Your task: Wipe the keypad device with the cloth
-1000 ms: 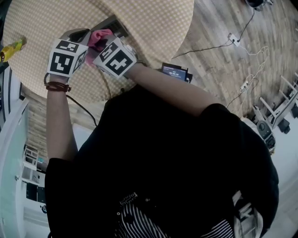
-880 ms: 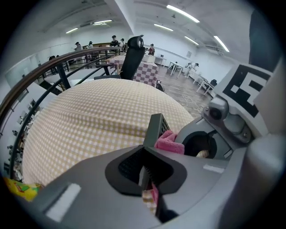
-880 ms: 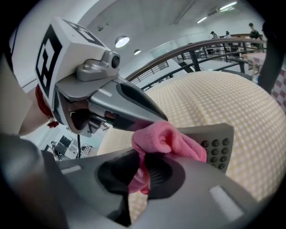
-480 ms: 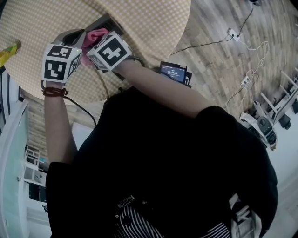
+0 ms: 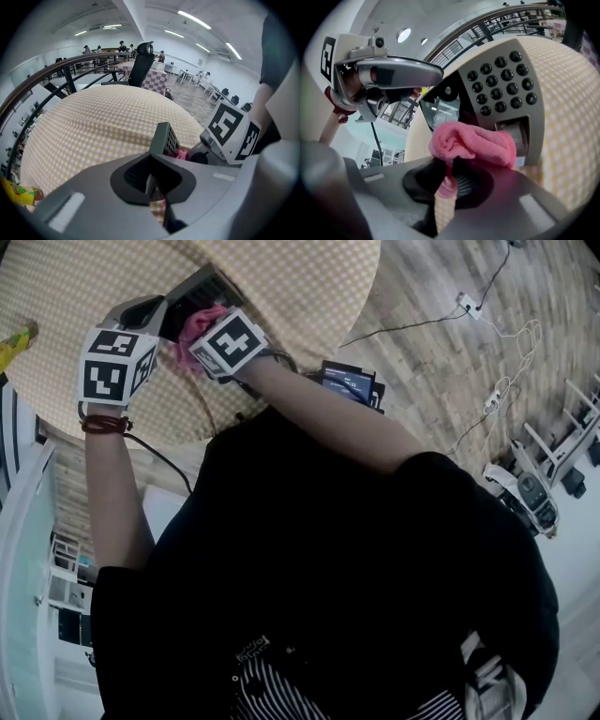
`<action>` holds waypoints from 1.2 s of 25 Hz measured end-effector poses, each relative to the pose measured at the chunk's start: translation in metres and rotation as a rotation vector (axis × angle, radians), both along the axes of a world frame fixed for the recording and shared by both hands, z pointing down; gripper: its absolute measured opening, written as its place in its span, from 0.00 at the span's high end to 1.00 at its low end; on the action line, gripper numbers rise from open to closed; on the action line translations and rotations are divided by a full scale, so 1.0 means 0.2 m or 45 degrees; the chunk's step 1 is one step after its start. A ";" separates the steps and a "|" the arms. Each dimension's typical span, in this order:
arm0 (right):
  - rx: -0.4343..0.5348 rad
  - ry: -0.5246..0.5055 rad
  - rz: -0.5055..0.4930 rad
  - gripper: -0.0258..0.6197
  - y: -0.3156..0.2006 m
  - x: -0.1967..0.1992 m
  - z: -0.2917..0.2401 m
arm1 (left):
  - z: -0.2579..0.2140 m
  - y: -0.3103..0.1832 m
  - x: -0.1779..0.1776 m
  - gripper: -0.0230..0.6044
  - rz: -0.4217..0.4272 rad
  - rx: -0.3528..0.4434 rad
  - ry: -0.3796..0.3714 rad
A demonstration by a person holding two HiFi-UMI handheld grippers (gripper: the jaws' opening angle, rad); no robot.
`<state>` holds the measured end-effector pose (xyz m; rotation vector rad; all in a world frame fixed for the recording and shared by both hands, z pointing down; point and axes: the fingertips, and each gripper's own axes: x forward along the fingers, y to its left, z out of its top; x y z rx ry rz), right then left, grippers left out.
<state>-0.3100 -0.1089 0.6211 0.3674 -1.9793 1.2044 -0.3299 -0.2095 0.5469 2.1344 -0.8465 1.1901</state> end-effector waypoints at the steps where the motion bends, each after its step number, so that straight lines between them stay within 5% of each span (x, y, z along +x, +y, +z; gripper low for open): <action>1: -0.013 0.014 -0.001 0.89 0.01 0.02 0.01 | 0.00 0.00 0.01 0.96 -0.001 0.001 0.000; 4: 0.021 0.028 0.006 0.89 -0.02 -0.01 -0.06 | 0.00 -0.01 0.02 0.96 0.003 0.010 -0.008; 9: 0.200 -0.127 0.037 0.89 -0.19 -0.16 -0.33 | -0.01 -0.01 0.02 0.96 0.010 0.052 -0.028; 14: 0.171 -0.131 -0.046 0.89 -0.14 -0.13 -0.23 | 0.00 -0.01 0.02 0.96 -0.016 0.010 -0.007; 19: 0.004 -0.043 -0.077 0.89 0.04 -0.03 0.00 | 0.00 -0.01 0.01 0.96 0.012 0.008 -0.031; 22: 0.067 0.007 -0.066 0.89 0.03 -0.03 -0.01 | 0.01 -0.02 0.01 0.96 -0.009 0.010 -0.030; 27: 0.286 -0.128 0.001 0.89 -0.17 -0.16 -0.30 | 0.00 -0.02 0.03 0.96 0.012 0.011 -0.046; 30: 0.232 -0.152 -0.046 0.89 -0.15 -0.17 -0.26 | 0.01 -0.02 0.02 0.96 0.021 0.011 -0.053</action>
